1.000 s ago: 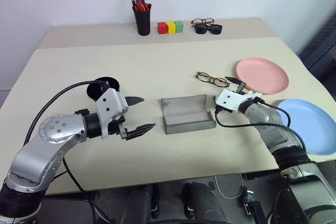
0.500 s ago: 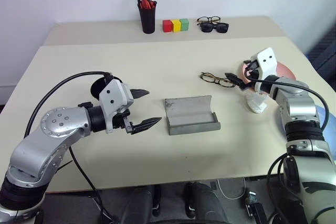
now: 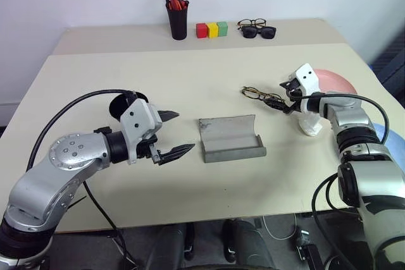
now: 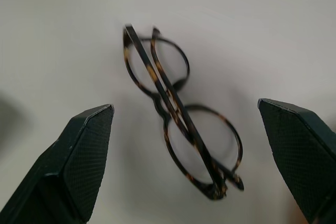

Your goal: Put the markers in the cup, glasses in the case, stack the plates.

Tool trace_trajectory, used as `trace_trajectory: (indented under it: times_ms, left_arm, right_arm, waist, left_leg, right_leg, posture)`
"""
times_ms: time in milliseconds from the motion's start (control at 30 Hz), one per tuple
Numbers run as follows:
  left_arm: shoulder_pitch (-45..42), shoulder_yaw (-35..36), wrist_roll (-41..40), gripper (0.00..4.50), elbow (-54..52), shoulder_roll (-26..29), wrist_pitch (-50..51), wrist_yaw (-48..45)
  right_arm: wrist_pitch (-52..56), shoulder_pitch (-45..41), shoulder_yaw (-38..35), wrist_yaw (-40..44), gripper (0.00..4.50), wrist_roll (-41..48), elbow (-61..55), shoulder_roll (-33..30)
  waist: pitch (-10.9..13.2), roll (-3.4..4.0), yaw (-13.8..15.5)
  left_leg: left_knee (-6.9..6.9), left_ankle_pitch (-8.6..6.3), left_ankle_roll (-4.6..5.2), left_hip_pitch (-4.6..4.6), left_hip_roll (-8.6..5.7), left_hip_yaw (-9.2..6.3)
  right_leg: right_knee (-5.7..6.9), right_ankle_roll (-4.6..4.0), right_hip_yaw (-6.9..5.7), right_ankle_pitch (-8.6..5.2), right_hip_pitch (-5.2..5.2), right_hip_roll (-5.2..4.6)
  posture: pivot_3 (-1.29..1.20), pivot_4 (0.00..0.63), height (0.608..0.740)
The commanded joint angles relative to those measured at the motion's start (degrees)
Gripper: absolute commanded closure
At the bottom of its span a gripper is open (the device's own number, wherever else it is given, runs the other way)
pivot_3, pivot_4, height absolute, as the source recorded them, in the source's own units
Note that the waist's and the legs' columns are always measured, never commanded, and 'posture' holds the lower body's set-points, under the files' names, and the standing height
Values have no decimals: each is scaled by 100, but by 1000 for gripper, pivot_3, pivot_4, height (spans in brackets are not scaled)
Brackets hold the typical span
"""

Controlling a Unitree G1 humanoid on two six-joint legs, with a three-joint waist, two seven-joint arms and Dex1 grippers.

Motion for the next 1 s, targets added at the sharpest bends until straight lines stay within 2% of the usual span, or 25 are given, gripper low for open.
trace_trajectory:
  times_ms: [33, 133, 233, 467, 633, 767, 1000]
  left_arm:
    - [44, 270, -70, 179, -188, 96, 2, 33]
    - [96, 354, -93, 179, -186, 138, 7, 27]
    - [141, 441, -126, 179, -192, 183, 33, 43]
    - [379, 707, -245, 179, -329, 273, 81, 50]
    - [572, 774, -225, 179, -355, 286, -16, 26]
    - [793, 677, -151, 179, -547, 207, -98, 131]
    - [1014, 516, -3, 179, -463, 119, -397, 24]
  right_arm:
    - [-218, -254, -11, -105, 13, -114, 217, 24]
    - [-261, -312, -19, -198, 13, -197, 408, 70]
    - [-275, -351, -19, -351, 848, -286, 574, 101]
    - [-287, -338, -19, -373, 4464, -395, 646, 132]
    - [-266, -326, -33, -292, 4464, -413, 634, 111]
    - [3, -343, -210, 76, 4464, -179, 568, 79]
    - [2516, -621, -1293, 1519, 4464, 1264, 133, 24]
  waist:
    - [0, 0, -7]
    - [0, 1, -11]
    - [1, 2, -11]
    - [2, 3, -9]
    - [2, 4, -15]
    - [2, 4, -15]
    - [4, 7, -11]
  left_leg:
    - [0, 0, 0, 0, 0, 0]
    - [0, 0, -1, 0, 0, 0]
    - [-1, 1, -2, 0, 0, 0]
    - [-2, 1, -3, 0, 0, 0]
    - [-2, 1, -4, 0, 0, 0]
    - [-4, 1, -4, 0, 0, 0]
    - [-7, 0, -3, 0, 0, -1]
  right_leg:
    - [0, 0, 0, 0, 0, 0]
    - [1, 0, 0, 0, -1, 0]
    - [1, 0, 0, 0, -1, 0]
    - [0, 0, 0, 0, -2, 0]
    - [1, 0, 0, 0, -2, 0]
    - [0, -1, 0, 0, -2, 0]
    - [0, -2, 1, 1, -4, -2]
  posture:
    - [0, 150, 740]
    - [0, 150, 740]
    - [0, 150, 740]
    - [0, 150, 740]
    - [0, 150, 740]
    - [0, 150, 740]
    - [0, 150, 740]
